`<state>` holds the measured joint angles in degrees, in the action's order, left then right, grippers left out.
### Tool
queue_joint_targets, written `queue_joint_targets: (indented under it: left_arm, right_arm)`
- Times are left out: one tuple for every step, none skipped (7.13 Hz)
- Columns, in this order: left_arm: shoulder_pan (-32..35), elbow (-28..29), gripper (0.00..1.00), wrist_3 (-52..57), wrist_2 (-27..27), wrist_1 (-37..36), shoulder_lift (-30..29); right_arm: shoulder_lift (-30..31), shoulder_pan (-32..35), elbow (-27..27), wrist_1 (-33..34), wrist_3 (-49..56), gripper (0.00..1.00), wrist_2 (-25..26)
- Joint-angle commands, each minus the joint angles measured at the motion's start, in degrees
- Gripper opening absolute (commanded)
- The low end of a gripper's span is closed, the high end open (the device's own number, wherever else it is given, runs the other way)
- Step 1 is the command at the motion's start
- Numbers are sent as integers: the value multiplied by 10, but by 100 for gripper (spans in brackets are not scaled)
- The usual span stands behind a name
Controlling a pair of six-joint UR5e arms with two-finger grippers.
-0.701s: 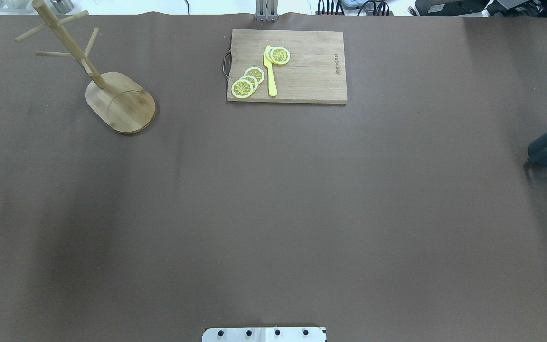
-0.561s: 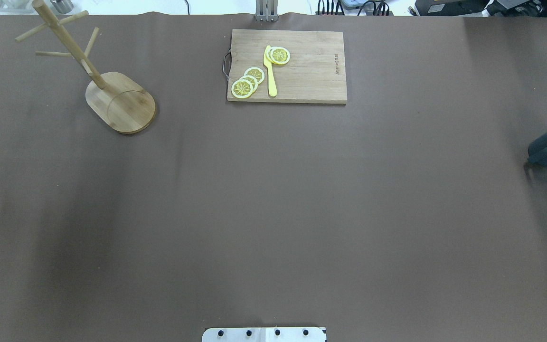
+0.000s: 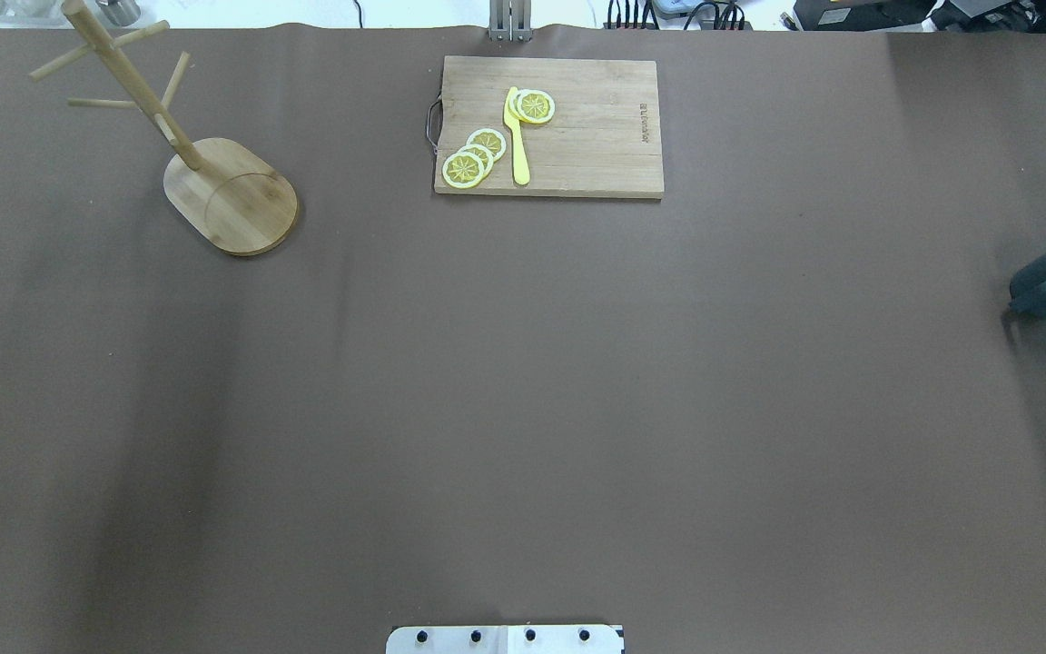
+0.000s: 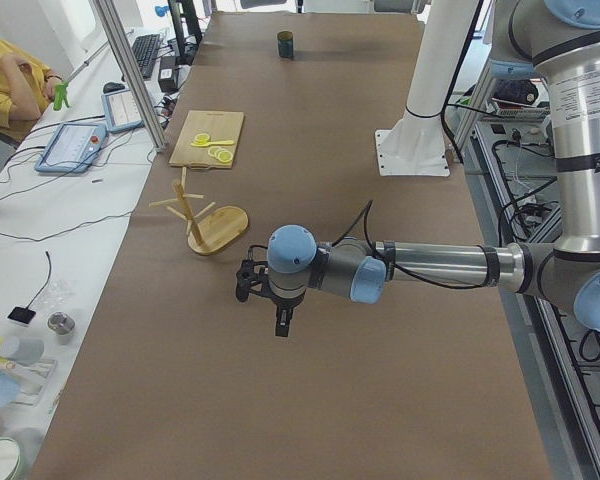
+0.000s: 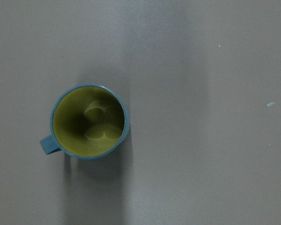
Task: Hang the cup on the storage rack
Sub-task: 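Grasp the blue mug lying on its side with the right gripper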
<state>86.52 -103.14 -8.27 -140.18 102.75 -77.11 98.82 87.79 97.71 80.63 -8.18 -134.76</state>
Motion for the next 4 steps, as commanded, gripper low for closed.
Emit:
queue_joint_targets:
  left_arm:
    - [8,1,98,-1,-1,2,5]
    - [9,4,98,1,0,5,4]
    - [8,4,98,1,-1,6,2]
    - [8,-2,98,0,-3,12,2]
  right_arm:
    - [5,2,-3,0,-2,100,-19]
    - [12,2,-2,-1,-3,100,-35]
    - [12,2,-4,-1,-1,100,-37]
    - [2,-1,-17,1,-6,100,-32]
